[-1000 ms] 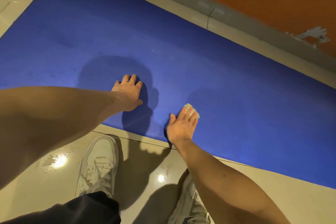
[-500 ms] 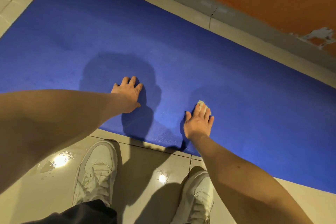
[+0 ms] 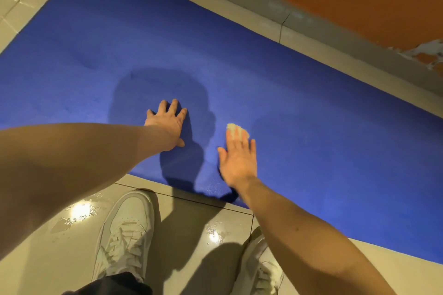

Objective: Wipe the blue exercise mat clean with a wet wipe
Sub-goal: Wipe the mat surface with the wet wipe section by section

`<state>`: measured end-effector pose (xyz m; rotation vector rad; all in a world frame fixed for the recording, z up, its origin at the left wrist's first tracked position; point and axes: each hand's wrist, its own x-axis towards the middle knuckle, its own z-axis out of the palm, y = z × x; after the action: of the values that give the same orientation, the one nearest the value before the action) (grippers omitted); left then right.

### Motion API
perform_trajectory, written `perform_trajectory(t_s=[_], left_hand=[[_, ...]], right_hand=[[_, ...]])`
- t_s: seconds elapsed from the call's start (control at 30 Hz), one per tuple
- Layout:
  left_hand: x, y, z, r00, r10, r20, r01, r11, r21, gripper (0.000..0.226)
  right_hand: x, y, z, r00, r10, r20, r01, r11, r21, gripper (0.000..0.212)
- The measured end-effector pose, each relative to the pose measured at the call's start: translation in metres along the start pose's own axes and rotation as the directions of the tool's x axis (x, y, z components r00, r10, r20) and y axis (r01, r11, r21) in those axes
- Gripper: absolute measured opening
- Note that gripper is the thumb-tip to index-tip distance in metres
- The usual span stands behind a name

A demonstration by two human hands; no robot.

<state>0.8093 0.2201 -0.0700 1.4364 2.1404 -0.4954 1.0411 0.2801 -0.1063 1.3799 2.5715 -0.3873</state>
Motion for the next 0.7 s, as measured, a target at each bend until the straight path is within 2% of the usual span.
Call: perform_trajectory(t_s=[0.1, 0.17, 0.23, 0.3, 0.4, 0.53, 0.6, 0.7], left_hand=[[0.0, -0.003, 0.001, 0.999, 0.02, -0.03, -0.02, 1.0, 0.012, 0.106], [0.0, -0.006, 0.0, 0.998, 0.044, -0.047, -0.043, 0.999, 0.025, 0.105], [0.001, -0.009, 0.0, 0.995, 0.069, -0.068, -0.068, 0.997, 0.022, 0.1], [0.002, -0.011, -0.003, 0.991, 0.068, -0.112, -0.07, 0.997, -0.014, 0.093], [0.008, -0.011, -0.011, 0.99, 0.052, -0.134, -0.057, 0.998, -0.035, 0.088], [0.019, -0.009, -0.023, 0.992, 0.026, -0.124, -0.033, 0.998, -0.048, 0.088], [0.025, -0.009, -0.026, 0.993, 0.02, -0.12, -0.026, 0.998, -0.05, 0.089], [0.031, -0.007, -0.027, 0.994, 0.014, -0.113, -0.02, 0.999, -0.047, 0.09]], right_hand=[[0.009, 0.047, -0.012, 0.966, 0.246, 0.076, -0.243, 0.969, -0.042, 0.069], [0.014, 0.05, -0.014, 0.935, 0.329, 0.131, -0.326, 0.944, -0.042, 0.07], [0.02, 0.03, -0.01, 0.924, 0.365, 0.111, -0.371, 0.928, 0.035, 0.072], [0.025, -0.002, -0.005, 0.95, 0.304, 0.077, -0.31, 0.946, 0.094, 0.071], [0.021, -0.042, 0.002, 0.997, 0.073, 0.037, -0.075, 0.994, 0.074, 0.07], [0.021, -0.027, -0.005, 0.993, -0.111, 0.042, 0.111, 0.994, 0.003, 0.07], [0.029, 0.004, -0.011, 0.999, -0.04, 0.029, 0.04, 0.999, -0.022, 0.07], [0.044, 0.048, -0.024, 0.973, 0.216, 0.084, -0.213, 0.976, -0.048, 0.069]])
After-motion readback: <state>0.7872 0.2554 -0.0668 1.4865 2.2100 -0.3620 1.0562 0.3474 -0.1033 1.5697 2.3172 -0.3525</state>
